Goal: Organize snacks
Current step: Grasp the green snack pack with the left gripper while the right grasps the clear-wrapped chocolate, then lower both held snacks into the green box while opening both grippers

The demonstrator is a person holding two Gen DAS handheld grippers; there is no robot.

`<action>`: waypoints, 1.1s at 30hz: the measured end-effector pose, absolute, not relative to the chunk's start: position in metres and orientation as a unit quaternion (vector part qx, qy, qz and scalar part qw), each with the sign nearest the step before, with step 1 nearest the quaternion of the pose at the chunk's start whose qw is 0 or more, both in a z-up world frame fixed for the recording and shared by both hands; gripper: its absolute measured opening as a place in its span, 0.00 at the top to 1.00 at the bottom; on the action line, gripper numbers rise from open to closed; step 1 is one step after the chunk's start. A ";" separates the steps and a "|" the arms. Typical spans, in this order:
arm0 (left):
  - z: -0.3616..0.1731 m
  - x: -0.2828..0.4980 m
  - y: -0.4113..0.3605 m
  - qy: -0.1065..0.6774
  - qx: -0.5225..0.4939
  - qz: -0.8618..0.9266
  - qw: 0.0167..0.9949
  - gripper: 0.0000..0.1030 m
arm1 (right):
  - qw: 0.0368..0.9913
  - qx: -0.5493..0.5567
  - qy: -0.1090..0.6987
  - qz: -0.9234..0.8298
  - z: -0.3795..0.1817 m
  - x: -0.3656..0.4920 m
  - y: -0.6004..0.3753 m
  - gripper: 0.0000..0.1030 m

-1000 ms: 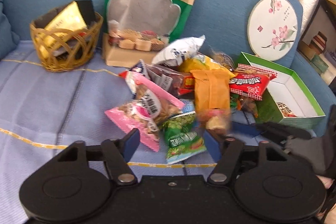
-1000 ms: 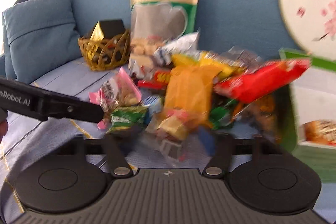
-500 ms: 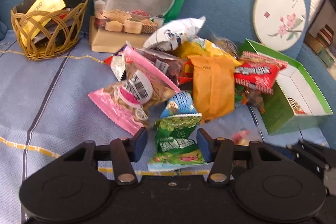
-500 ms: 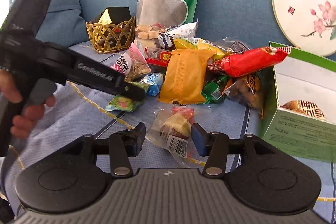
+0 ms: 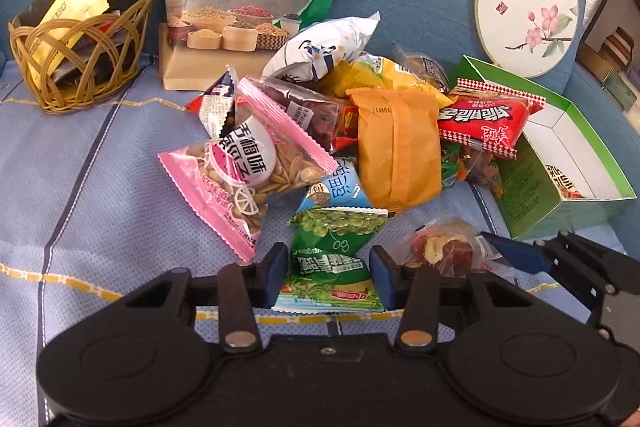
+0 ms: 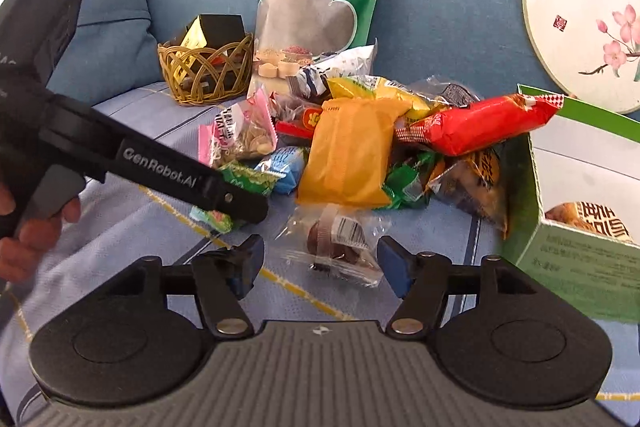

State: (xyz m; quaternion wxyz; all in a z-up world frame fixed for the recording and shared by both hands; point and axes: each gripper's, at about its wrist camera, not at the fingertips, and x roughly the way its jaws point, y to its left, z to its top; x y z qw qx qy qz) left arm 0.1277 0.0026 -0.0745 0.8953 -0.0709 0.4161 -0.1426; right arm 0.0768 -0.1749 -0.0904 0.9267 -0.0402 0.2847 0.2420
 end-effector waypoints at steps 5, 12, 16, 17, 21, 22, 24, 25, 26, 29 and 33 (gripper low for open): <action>-0.070 0.125 0.000 0.420 -0.067 -0.145 0.893 0.53 | 0.924 -0.026 0.294 0.245 -0.090 0.081 -0.178 0.18; -0.025 0.115 -0.019 0.385 -0.082 -0.197 0.898 0.54 | 0.945 -0.005 0.226 0.235 -0.049 0.061 -0.207 0.19; 0.000 0.124 -0.057 0.361 -0.073 -0.242 0.898 0.54 | 0.970 -0.010 0.166 0.175 -0.025 0.056 -0.238 0.18; 0.005 0.128 -0.068 0.357 -0.073 -0.252 0.897 0.54 | 0.975 -0.009 0.157 0.156 -0.023 0.057 -0.247 0.18; 0.016 0.140 -0.114 0.338 -0.063 -0.283 0.895 0.53 | 0.986 0.000 0.148 0.073 -0.021 0.066 -0.288 0.18; 0.016 0.143 -0.123 0.338 -0.064 -0.291 0.893 0.53 | 0.987 0.003 0.150 0.054 -0.022 0.070 -0.297 0.18; 0.014 0.150 -0.143 0.338 -0.065 -0.305 0.888 0.53 | 0.988 0.014 0.152 0.019 -0.024 0.075 -0.316 0.17; 0.011 0.154 -0.153 0.339 -0.061 -0.307 0.887 0.53 | 0.988 0.018 0.154 0.006 -0.026 0.077 -0.324 0.17; 0.008 0.156 -0.161 0.339 -0.057 -0.309 0.887 0.53 | 0.987 0.021 0.158 -0.006 -0.029 0.080 -0.330 0.17; -0.001 0.164 -0.179 0.344 -0.051 -0.317 0.882 0.53 | 0.985 0.025 0.170 -0.031 -0.034 0.085 -0.343 0.17; -0.012 0.171 -0.189 0.346 -0.037 -0.315 0.883 0.49 | 0.979 0.028 0.196 -0.040 -0.043 0.092 -0.350 0.16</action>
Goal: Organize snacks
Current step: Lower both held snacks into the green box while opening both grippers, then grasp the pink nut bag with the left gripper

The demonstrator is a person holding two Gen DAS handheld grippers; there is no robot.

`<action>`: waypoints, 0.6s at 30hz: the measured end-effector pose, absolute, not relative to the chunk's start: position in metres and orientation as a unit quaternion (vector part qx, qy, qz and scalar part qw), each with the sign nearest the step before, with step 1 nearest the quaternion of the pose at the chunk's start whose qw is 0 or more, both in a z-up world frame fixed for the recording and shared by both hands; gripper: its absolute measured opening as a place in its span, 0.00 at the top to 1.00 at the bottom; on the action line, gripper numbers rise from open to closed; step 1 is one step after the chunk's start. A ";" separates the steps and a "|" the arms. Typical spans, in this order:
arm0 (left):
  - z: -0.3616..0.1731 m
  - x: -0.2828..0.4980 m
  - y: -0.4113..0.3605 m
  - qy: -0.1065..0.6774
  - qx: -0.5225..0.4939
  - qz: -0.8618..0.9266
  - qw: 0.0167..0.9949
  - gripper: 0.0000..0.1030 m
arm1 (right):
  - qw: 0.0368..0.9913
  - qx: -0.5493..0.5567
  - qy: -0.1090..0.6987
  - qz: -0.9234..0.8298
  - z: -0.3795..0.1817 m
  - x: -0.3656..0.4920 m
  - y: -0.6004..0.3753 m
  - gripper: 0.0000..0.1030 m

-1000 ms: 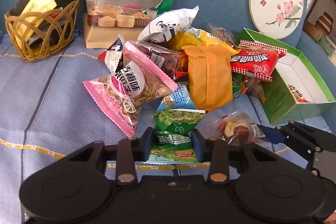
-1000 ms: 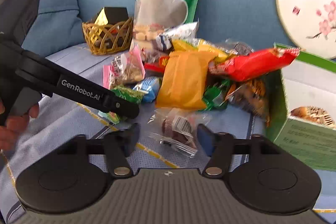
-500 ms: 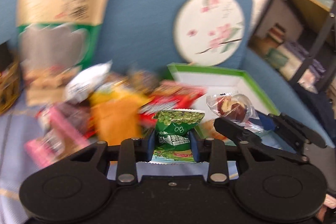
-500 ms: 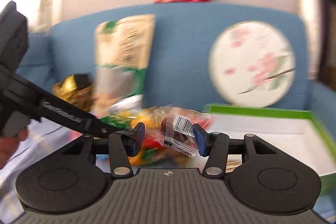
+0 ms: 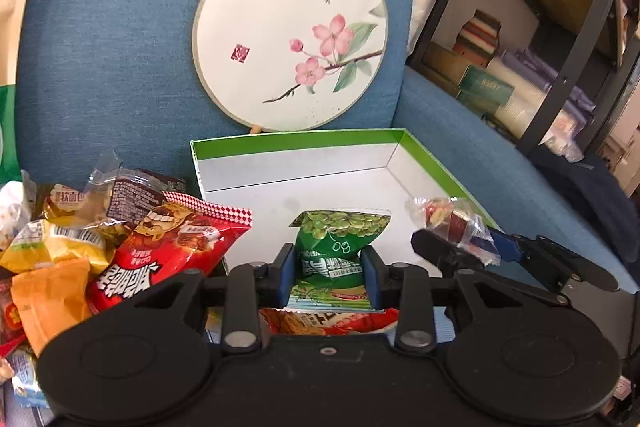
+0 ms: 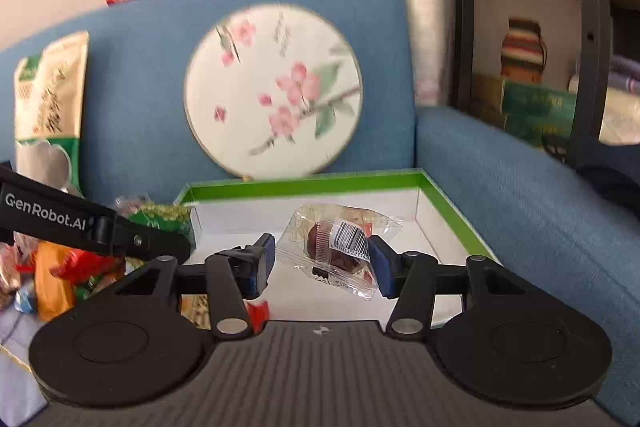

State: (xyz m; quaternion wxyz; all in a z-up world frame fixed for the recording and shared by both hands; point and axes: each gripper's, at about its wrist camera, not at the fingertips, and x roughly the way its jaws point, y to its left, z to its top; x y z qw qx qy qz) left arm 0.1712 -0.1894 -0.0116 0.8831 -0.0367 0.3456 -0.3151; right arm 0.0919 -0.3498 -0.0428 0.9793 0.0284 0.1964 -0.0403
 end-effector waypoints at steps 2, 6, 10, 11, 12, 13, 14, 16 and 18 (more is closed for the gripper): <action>-0.015 0.171 -0.187 0.339 -0.035 -0.316 0.885 0.21 | 0.973 0.022 0.229 -0.034 -0.050 0.102 -0.348 0.11; -0.004 0.150 -0.162 0.302 -0.058 -0.296 0.904 0.00 | 0.967 -0.024 0.248 -0.047 -0.055 0.103 -0.336 0.00; 0.007 0.128 -0.117 0.281 -0.070 -0.258 0.922 0.00 | 0.981 0.005 0.190 -0.027 -0.037 0.085 -0.332 0.00; 0.006 0.125 -0.105 0.283 -0.072 -0.240 0.926 0.00 | 0.983 0.019 0.183 -0.012 -0.033 0.082 -0.330 0.00; 0.003 0.122 -0.092 0.286 -0.072 -0.221 0.929 0.00 | 0.983 0.033 0.178 0.008 -0.031 0.079 -0.325 0.00; -0.001 0.119 -0.078 0.291 -0.072 -0.201 0.933 0.00 | 0.983 0.044 0.178 0.032 -0.029 0.077 -0.319 0.00; -0.006 0.116 -0.065 0.296 -0.073 -0.182 0.935 0.00 | 0.981 0.054 0.180 0.057 -0.028 0.076 -0.312 0.00; -0.018 0.114 -0.041 0.314 -0.078 -0.152 0.934 0.00 | 0.975 0.060 0.184 0.107 -0.028 0.073 -0.295 0.00; -0.030 0.114 -0.020 0.336 -0.088 -0.133 0.928 0.00 | 0.968 0.055 0.193 0.149 -0.031 0.071 -0.275 0.00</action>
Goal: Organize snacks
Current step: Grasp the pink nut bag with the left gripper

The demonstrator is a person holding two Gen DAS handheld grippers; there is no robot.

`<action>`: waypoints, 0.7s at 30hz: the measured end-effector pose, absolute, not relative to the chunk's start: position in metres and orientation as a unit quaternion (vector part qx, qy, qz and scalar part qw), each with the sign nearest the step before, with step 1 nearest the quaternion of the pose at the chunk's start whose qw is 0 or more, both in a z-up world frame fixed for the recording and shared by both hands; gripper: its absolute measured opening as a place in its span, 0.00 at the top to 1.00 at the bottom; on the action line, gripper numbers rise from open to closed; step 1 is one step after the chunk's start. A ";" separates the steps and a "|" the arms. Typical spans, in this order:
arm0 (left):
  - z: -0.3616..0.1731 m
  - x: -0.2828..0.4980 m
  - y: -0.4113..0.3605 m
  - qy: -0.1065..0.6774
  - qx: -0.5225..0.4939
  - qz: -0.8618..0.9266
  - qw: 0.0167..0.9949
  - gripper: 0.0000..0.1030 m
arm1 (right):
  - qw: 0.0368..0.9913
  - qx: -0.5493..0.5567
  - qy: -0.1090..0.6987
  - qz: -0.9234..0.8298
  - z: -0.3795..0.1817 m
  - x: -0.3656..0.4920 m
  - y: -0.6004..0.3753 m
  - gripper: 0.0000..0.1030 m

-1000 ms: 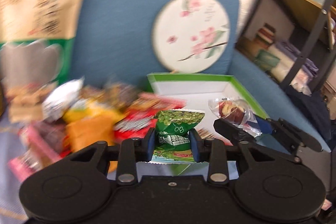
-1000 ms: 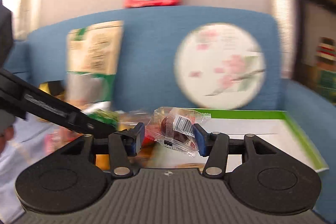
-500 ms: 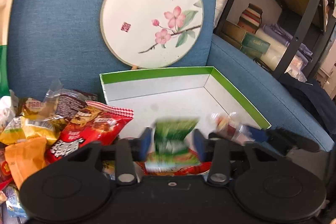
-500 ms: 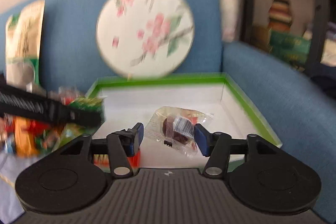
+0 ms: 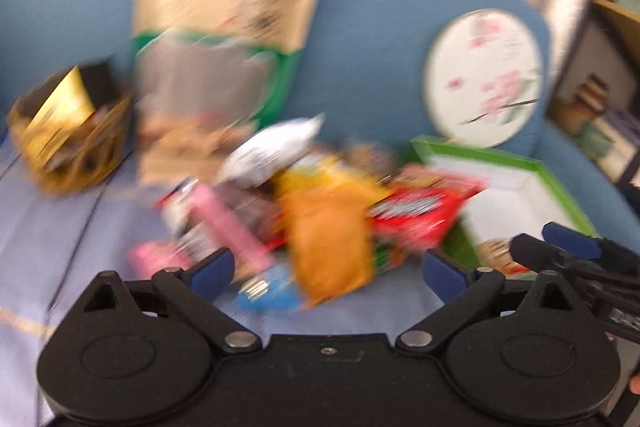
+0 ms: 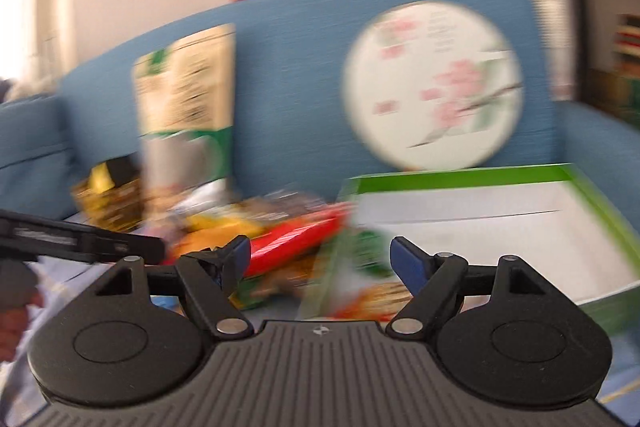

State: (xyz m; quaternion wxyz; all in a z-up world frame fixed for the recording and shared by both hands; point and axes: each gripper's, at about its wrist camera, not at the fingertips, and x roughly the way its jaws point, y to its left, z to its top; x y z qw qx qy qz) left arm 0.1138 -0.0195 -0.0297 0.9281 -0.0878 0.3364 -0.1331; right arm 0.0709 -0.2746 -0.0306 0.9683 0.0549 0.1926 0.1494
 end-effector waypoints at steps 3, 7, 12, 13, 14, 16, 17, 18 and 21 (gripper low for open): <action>-0.040 0.118 0.002 0.356 -0.097 -0.113 0.923 0.00 | 0.956 0.030 0.211 0.203 -0.038 0.070 -0.245 0.00; -0.039 0.123 0.016 0.352 -0.106 -0.108 0.924 0.00 | 0.948 -0.008 0.226 0.224 -0.052 0.069 -0.217 0.00; -0.035 0.139 0.018 0.349 -0.095 -0.118 0.925 0.00 | 0.941 -0.011 0.242 0.237 -0.061 0.071 -0.210 0.00; -0.034 0.143 0.019 0.345 -0.085 -0.113 0.928 0.00 | 0.941 -0.008 0.242 0.235 -0.062 0.072 -0.210 0.00; -0.034 0.148 0.020 0.342 -0.073 -0.105 0.931 0.00 | 0.942 -0.004 0.243 0.232 -0.063 0.072 -0.212 0.00; -0.035 0.160 0.026 0.342 -0.062 -0.100 0.932 0.00 | 0.945 0.007 0.237 0.226 -0.064 0.072 -0.214 0.00; -0.037 0.166 0.030 0.347 -0.064 -0.101 0.930 0.00 | 0.948 0.014 0.231 0.219 -0.064 0.072 -0.215 0.00; -0.040 0.171 0.034 0.354 -0.069 -0.106 0.927 0.00 | 0.951 0.018 0.226 0.209 -0.064 0.072 -0.216 0.00; -0.052 0.182 0.039 0.388 -0.075 -0.114 0.912 0.07 | 0.961 0.016 0.208 0.181 -0.062 0.069 -0.217 0.00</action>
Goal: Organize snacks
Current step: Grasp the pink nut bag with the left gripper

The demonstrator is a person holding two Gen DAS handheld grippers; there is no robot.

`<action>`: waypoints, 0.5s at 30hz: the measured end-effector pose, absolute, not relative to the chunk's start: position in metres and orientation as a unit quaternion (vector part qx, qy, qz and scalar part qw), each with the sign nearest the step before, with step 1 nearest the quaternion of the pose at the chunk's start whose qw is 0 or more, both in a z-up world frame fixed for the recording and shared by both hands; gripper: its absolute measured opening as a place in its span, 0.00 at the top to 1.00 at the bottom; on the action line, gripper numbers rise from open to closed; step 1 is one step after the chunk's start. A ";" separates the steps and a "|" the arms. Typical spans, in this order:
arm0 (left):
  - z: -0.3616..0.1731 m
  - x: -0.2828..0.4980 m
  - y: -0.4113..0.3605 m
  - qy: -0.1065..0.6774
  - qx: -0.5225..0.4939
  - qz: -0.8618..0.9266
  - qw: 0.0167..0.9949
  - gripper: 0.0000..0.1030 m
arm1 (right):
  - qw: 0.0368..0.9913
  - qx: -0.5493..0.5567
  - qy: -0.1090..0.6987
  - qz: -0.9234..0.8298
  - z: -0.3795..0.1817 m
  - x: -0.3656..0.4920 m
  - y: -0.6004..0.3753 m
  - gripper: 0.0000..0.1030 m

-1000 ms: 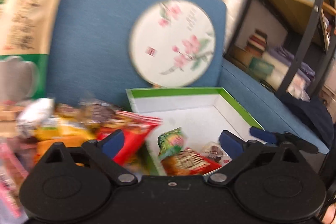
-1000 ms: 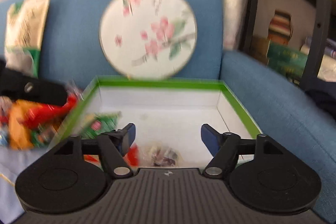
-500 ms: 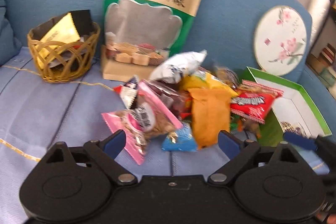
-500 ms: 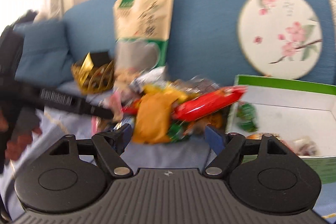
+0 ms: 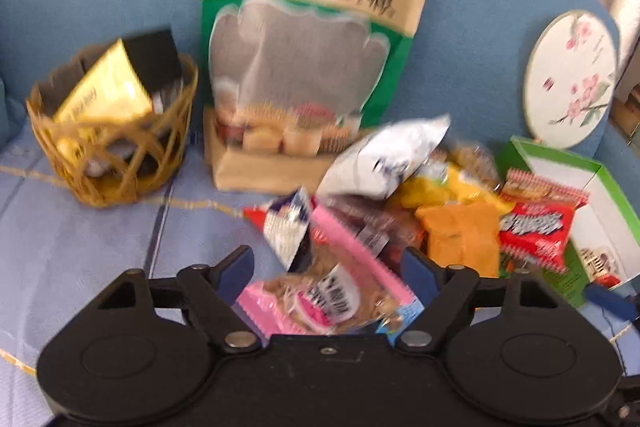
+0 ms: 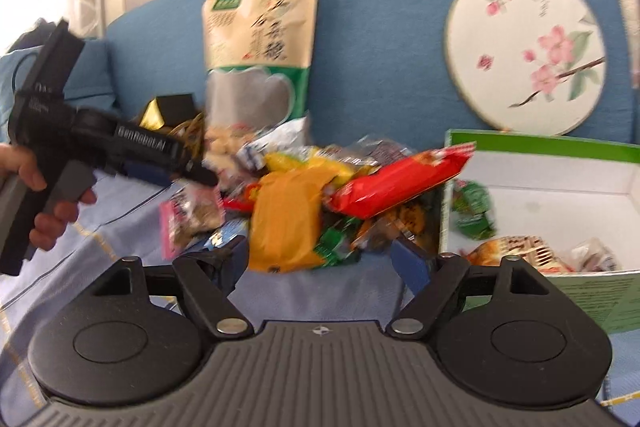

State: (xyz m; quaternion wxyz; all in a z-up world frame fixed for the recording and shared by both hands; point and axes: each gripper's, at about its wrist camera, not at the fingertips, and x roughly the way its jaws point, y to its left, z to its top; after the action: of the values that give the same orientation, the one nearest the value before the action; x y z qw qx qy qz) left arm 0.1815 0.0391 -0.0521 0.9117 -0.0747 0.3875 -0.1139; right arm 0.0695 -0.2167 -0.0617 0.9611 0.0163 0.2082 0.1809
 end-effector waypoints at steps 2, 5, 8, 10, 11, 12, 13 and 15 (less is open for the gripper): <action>-0.059 0.177 0.040 0.396 -0.075 -0.116 0.908 0.20 | 0.964 0.007 0.204 0.170 -0.061 0.068 -0.214 0.00; -0.058 0.156 0.034 0.398 -0.066 -0.144 0.904 0.31 | 0.963 0.006 0.210 0.167 -0.061 0.068 -0.211 0.00; -0.055 0.137 0.027 0.409 -0.052 -0.169 0.895 0.32 | 0.958 -0.001 0.217 0.188 -0.063 0.067 -0.205 0.00; -0.053 0.128 0.028 0.401 -0.046 -0.164 0.900 0.29 | 0.950 -0.002 0.227 0.216 -0.065 0.067 -0.200 0.00; -0.051 0.127 0.029 0.393 -0.045 -0.160 0.904 0.20 | 0.944 0.003 0.235 0.230 -0.067 0.066 -0.199 0.00; -0.049 0.127 0.030 0.384 -0.043 -0.153 0.909 0.03 | 0.941 0.007 0.241 0.238 -0.068 0.066 -0.197 0.00; -0.048 0.129 0.030 0.376 -0.041 -0.146 0.914 0.00 | 0.938 0.007 0.246 0.242 -0.070 0.066 -0.195 0.00; -0.048 0.138 0.029 0.367 -0.039 -0.146 0.918 0.00 | 0.936 -0.002 0.250 0.248 -0.072 0.065 -0.190 0.00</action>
State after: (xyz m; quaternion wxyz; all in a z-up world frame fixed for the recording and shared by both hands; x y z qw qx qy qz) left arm 0.1383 0.0291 -0.0480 0.9177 -0.0388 0.3674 -0.1458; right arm 0.0654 -0.1903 -0.0724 0.9360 -0.0021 0.2500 0.2479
